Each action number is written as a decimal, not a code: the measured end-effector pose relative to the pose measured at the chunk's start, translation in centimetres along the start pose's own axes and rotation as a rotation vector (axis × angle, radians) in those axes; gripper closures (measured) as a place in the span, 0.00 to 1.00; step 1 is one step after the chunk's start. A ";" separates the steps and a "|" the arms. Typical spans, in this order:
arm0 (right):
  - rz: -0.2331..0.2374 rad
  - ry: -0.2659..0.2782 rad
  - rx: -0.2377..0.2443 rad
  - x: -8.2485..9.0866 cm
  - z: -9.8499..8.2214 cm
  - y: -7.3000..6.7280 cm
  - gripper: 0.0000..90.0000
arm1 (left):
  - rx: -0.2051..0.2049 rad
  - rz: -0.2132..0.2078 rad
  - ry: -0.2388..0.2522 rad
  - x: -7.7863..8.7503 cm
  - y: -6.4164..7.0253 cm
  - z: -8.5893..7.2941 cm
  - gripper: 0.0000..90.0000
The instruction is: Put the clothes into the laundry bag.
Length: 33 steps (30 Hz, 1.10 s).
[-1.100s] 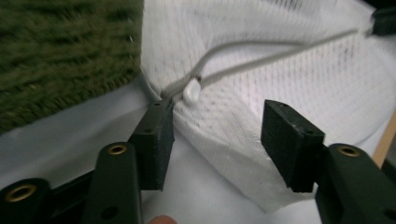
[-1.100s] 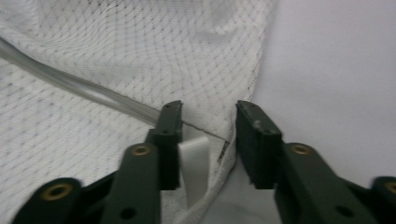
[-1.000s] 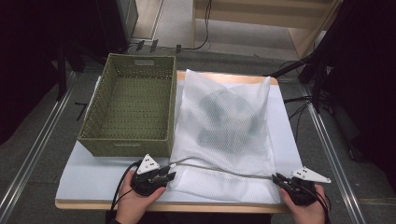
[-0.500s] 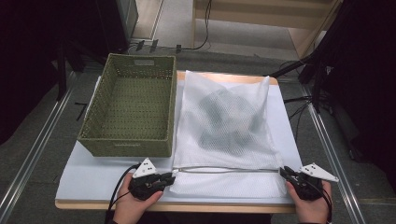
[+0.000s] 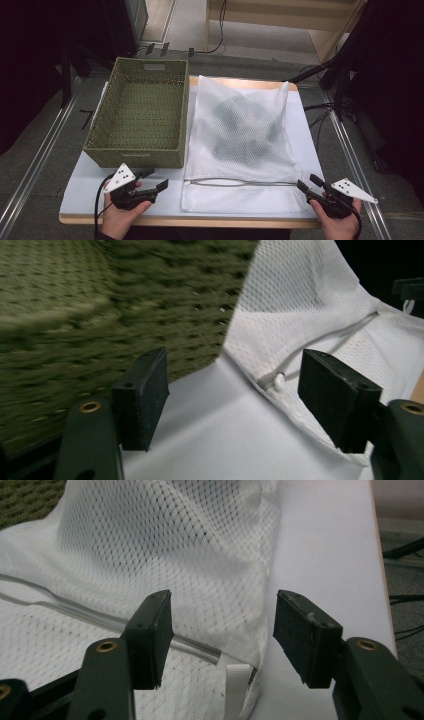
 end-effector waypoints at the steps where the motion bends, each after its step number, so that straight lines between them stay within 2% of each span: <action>1: -0.003 0.010 0.002 0.2 0.1 0.1 0.44 | 0.005 0.009 0.003 0.4 -0.3 0.1 0.28; 5: -0.008 0.019 0.002 0.7 0.4 0.1 0.37 | 0.031 0.028 0.039 1.9 -1.6 0.4 0.18; 7: -0.003 0.018 0.002 0.9 0.5 0.1 0.33 | 0.016 0.012 0.054 2.6 -1.9 0.4 0.14; 13: 0.014 0.022 0.001 1.1 0.5 0.2 0.25 | -0.034 0.014 0.074 4.3 -3.1 0.1 0.02; 15: 0.018 0.024 -0.002 1.1 0.5 0.2 0.22 | -0.037 0.011 0.086 4.8 -3.5 -0.1 0.01; 20: 0.031 0.033 -0.007 1.3 0.4 0.5 0.15 | -0.008 0.027 0.095 5.5 -5.1 -0.7 0.01; 24: 0.045 0.035 -0.014 1.5 0.2 0.6 0.12 | -0.010 0.057 0.074 5.8 -5.9 -1.2 0.01; 33: 0.048 0.049 -0.038 1.9 -0.1 1.4 0.11 | -0.024 0.041 0.075 6.0 -5.9 -1.5 0.01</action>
Point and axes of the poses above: each handheld gripper's, and its own axes: x roughly backward along the jaws, z roughly out of its top, y roughly to its right, the point moved 10 cm from there along -x, roughly forward along the jaws, and after that the axes turned 14 degrees about -y, right-handed, at the moved point
